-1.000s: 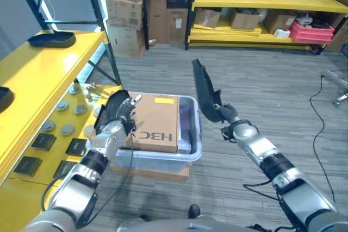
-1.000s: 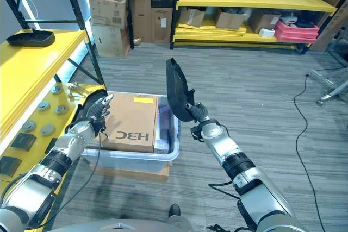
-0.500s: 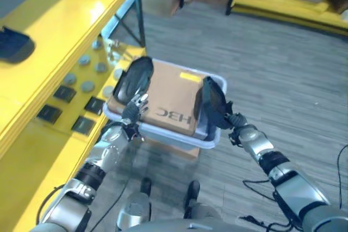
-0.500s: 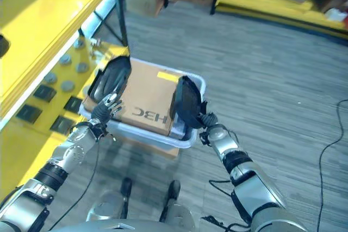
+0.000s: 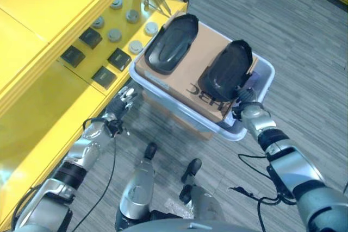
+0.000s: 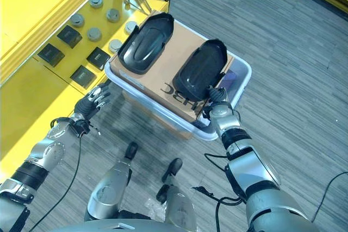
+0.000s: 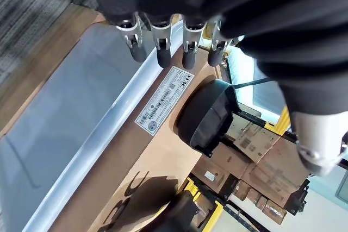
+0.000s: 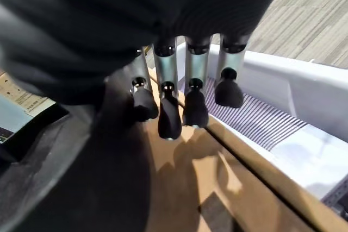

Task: Move parts from the plastic box to the shelf.

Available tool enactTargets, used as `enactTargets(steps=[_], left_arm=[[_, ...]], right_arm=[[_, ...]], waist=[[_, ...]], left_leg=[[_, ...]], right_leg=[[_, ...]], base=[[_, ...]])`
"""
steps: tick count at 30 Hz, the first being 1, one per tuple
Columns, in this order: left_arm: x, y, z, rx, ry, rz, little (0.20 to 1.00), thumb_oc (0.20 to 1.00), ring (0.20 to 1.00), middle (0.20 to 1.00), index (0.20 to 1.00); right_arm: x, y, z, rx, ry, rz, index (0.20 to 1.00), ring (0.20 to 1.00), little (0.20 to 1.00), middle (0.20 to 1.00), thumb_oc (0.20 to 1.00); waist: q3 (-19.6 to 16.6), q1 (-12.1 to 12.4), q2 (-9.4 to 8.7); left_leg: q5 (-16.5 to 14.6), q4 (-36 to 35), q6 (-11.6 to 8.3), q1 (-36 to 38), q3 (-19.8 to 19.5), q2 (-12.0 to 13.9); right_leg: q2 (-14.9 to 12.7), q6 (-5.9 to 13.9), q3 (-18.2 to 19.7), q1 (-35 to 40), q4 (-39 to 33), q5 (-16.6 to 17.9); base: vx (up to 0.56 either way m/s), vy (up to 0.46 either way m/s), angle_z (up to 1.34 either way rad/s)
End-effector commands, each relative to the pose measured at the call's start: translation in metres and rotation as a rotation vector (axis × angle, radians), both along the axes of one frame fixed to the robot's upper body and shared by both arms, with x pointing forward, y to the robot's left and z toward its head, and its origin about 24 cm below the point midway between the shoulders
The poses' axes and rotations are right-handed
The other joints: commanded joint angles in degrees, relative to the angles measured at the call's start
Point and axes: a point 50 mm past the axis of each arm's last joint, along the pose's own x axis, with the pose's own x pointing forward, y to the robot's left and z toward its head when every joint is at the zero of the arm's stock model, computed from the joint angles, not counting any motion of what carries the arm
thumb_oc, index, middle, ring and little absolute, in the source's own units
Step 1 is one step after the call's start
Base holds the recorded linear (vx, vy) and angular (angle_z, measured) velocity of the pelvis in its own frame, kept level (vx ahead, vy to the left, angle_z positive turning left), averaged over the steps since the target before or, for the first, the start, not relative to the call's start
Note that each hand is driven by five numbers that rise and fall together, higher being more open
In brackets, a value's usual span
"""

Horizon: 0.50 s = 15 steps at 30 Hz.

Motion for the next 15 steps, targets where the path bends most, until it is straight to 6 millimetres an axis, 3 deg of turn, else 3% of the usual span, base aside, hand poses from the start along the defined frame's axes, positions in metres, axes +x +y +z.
enactTargets(steps=[1,8,9,10,15], left_arm=[[0.001,-0.002,0.018,-0.038,-0.099,-0.027,1.0,1.0,1.0,1.0,1.0],[-0.007,0.001,0.009,-0.011,-0.064,-0.043,1.0,1.0,1.0,1.0,1.0],[-0.008,0.0,0.008,-0.014,-0.059,-0.045,1.0,1.0,1.0,1.0,1.0],[-0.008,0.0,0.008,-0.012,-0.058,-0.047,1.0,1.0,1.0,1.0,1.0],[-0.009,-0.002,0.006,-0.006,-0.049,-0.055,1.0,1.0,1.0,1.0,1.0]], right_arm=[[0.0,0.004,0.007,-0.008,-0.065,0.02,0.2,0.2,0.2,0.2,0.2],[-0.017,-0.007,-0.023,-0.103,0.092,-0.015,0.2,0.2,0.2,0.2,0.2],[-0.02,-0.011,-0.027,-0.13,0.118,-0.025,0.482,0.482,0.482,0.482,0.482],[-0.022,-0.014,-0.03,-0.149,0.142,-0.033,1.0,1.0,1.0,1.0,1.0],[-0.027,-0.023,-0.037,-0.156,0.177,-0.079,1.0,1.0,1.0,1.0,1.0]], waist=[[-3.9,0.5,-0.83],[-3.7,0.6,-2.07],[-3.6,0.6,-2.21],[-3.6,0.5,-2.29],[-3.3,0.8,-2.48]], left_leg=[[-4.0,3.2,0.48,-2.8,-1.1,0.3],[-3.6,1.7,0.34,-1.8,-0.3,1.1],[-3.5,1.6,0.33,-1.7,-0.3,1.1],[-3.5,1.5,0.34,-1.7,-0.2,1.2],[-3.4,1.2,0.36,-1.6,-0.2,1.3]], right_leg=[[-4.8,7.34,1.6,1.8,3.5,-3.8],[-3.7,7.21,1.8,2.7,2.7,-3.7],[-3.6,7.2,1.9,2.8,2.6,-3.7],[-3.5,7.19,1.9,2.8,2.6,-3.7],[-3.2,7.11,1.8,2.9,2.5,-3.7]], base=[[-0.01,-0.031,0.02],[0.0,-0.038,0.0],[-0.01,-0.034,-0.01],[0.0,0.0,0.0],[0.0,-0.015,-0.01]])
